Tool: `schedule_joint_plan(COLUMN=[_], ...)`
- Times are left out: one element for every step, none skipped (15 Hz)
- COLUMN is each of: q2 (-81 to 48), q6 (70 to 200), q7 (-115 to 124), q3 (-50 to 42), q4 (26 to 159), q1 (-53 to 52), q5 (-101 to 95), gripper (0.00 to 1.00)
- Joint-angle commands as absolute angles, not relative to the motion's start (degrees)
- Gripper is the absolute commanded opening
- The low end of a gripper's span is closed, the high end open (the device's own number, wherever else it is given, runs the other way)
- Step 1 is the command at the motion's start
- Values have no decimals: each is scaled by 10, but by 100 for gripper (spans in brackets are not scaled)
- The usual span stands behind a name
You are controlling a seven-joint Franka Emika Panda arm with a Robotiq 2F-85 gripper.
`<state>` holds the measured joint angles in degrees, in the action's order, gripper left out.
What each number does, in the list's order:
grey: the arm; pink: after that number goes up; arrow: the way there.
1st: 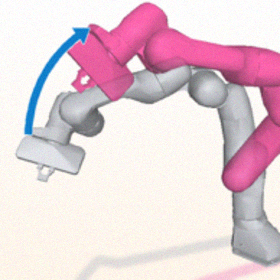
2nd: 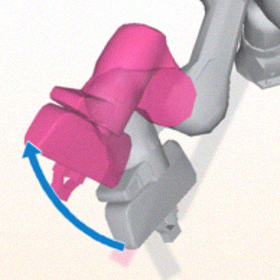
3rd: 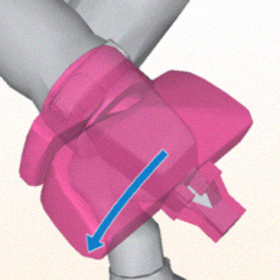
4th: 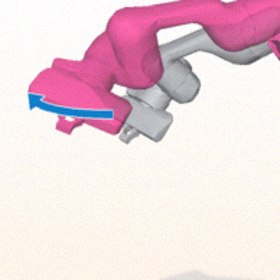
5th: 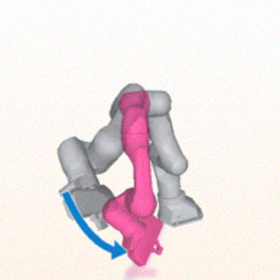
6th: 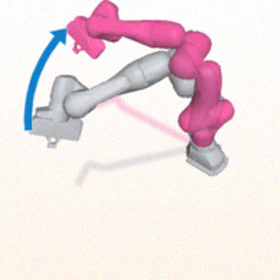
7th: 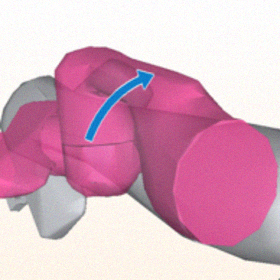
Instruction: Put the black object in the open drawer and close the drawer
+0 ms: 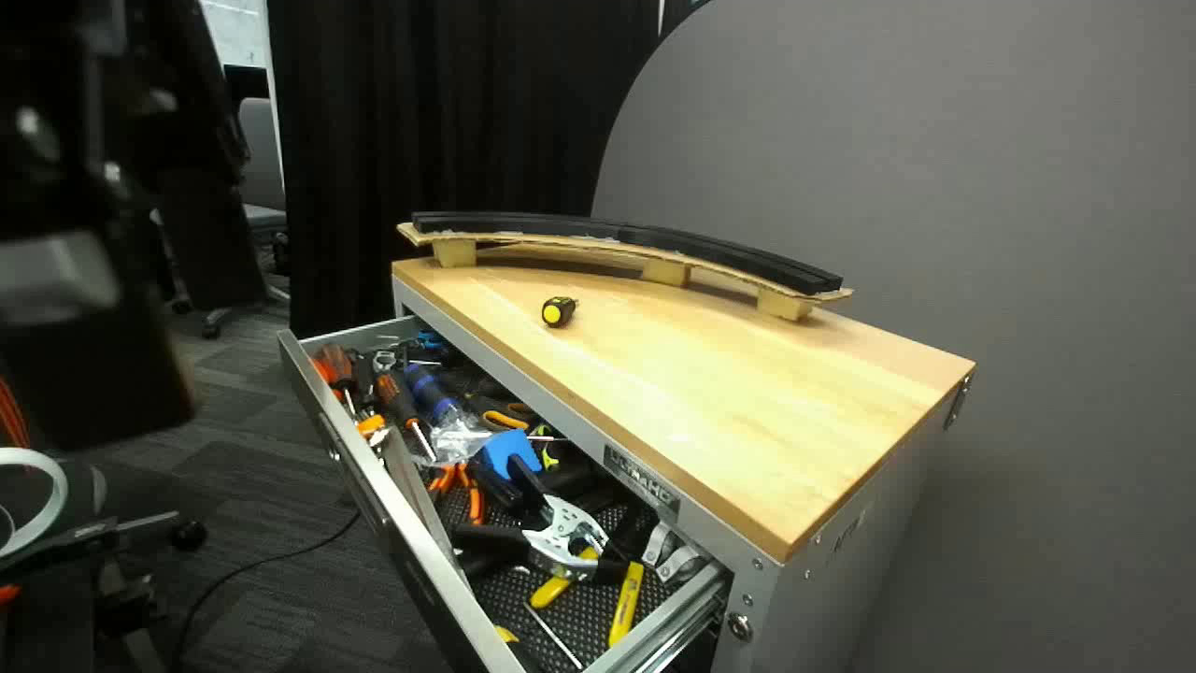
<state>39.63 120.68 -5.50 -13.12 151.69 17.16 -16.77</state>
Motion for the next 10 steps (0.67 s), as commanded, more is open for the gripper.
schedule_joint_plan(q2=[396,397,397,398,398,398,398,389,378,346], q6=[1206,1206,1206,1206,1206,1206,1206,1215,1223,1239], q7=[-55,-55,-55,-55,-55,-55,-55,-50,-56,-40], q3=[-131,-131,-131,-131,-131,-131,-131,-139,-146,-140], q4=[1515,1513,1513,1512,1512,1512,1512,1509,1505,1496], q1=[172,172,172,172,172,172,172,171,161,145], q5=[-167,-167,-167,-167,-167,-167,-167,-154,-138,-115], gripper=[100,100,100,100,100,100,100,100,100,100])
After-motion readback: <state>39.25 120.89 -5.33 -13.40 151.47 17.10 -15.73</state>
